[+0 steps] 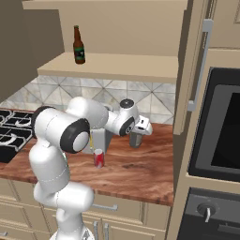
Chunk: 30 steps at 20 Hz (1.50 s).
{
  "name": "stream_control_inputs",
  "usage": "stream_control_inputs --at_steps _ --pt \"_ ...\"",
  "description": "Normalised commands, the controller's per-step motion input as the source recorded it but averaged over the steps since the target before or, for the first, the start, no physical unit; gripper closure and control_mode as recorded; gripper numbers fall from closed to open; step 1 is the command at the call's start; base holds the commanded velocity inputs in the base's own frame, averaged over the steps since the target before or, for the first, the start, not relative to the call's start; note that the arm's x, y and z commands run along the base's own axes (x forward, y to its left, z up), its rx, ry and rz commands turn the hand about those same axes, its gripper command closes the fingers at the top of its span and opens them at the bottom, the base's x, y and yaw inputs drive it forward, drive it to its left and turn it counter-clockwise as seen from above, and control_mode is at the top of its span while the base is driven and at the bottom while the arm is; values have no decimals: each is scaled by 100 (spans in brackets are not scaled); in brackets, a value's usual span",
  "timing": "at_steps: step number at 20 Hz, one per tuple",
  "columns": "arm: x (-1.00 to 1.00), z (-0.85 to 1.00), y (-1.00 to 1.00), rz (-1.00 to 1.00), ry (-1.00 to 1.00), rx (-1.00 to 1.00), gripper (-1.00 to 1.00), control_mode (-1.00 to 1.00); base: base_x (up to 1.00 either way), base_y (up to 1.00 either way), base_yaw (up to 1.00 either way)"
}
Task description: Sort all alcoholic drinks to one cabinet, and non-alcoholic drinks to the other.
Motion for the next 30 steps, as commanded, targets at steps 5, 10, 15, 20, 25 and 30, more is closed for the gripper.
stream_control_inputs --at_steps 5,10,15,20,25,30 --pt "12 -15 -1 0 0 0 -100 -100 0 0 0" --pt "12 -10 0 0 0 0 100 -100 0 0 0" --pt "-3 2 0 0 0 0 100 -100 0 0 0" --pt "-50 58 0 0 0 0 100 -100 0 0 0" --pt "-67 76 2 0 -4 -2 100 -100 0 0 0" --pt "-69 79 0 2 -12 -1 100 -100 0 0 0"
